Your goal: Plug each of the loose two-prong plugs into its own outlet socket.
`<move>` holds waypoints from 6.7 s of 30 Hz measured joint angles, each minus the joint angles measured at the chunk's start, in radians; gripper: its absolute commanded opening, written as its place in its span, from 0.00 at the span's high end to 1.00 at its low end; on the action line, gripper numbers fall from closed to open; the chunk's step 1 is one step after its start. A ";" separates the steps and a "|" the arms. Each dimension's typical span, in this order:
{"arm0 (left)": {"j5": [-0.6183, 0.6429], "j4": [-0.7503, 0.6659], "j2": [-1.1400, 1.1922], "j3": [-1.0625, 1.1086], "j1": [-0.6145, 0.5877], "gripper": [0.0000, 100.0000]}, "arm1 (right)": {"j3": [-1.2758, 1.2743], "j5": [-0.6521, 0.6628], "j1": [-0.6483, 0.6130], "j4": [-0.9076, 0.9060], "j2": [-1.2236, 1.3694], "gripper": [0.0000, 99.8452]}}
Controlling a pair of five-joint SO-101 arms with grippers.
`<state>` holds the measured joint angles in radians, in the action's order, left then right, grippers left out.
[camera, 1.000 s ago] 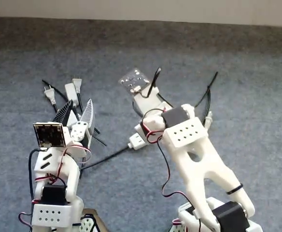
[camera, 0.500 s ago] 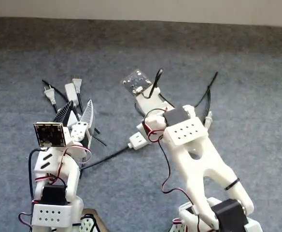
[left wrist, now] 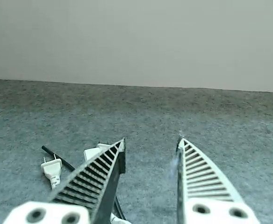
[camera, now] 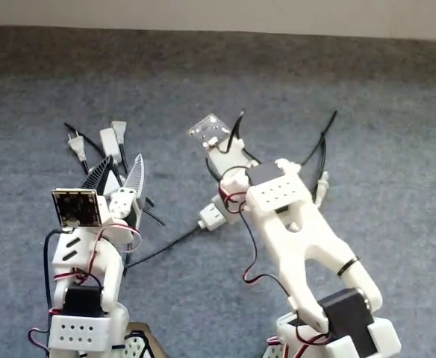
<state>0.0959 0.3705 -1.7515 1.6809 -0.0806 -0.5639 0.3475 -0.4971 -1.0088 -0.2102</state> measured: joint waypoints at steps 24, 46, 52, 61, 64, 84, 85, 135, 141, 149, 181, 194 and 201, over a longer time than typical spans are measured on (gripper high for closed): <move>0.000 0.000 0.000 0.000 0.000 0.81 | 0.028 0.000 0.002 -0.002 0.006 0.99; 0.000 0.000 0.000 0.000 0.000 0.81 | -0.058 0.041 0.006 0.083 0.015 0.99; 0.000 0.000 0.000 0.000 0.000 0.81 | 0.014 0.051 0.005 -0.014 0.164 0.99; 0.000 0.000 0.000 0.000 0.000 0.81 | 0.210 0.089 0.005 -0.189 0.336 0.99; 0.000 0.000 0.000 0.000 0.000 0.81 | 0.209 0.089 0.005 -0.189 0.336 0.99; 0.000 0.000 0.000 0.000 0.000 0.81 | 0.155 0.186 -0.044 -0.273 -0.025 0.83; 0.000 0.000 0.000 0.000 0.000 0.81 | 0.155 0.144 -0.044 -0.275 -0.025 0.83; 0.000 0.000 0.000 0.000 0.000 0.81 | 0.055 -1.355 -0.120 0.126 0.364 0.99; 0.000 0.000 0.000 0.000 0.000 0.81 | 0.054 -1.191 -0.101 0.106 0.350 0.98; 0.000 0.000 0.000 0.000 0.000 0.81 | 0.048 -0.979 -0.097 0.107 0.164 0.97; 0.000 0.000 0.000 0.000 0.000 0.81 | 0.233 -0.043 0.566 -0.068 -0.319 0.97; 0.000 0.000 0.000 0.000 0.000 0.81 | 0.641 0.069 0.594 0.430 0.402 0.97; 0.000 0.000 0.000 0.000 0.000 0.81 | 1.347 0.043 0.595 0.256 1.042 0.62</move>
<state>0.0959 0.3705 -1.7515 1.6809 -0.0806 0.7833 0.3905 0.0982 -0.7526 0.8316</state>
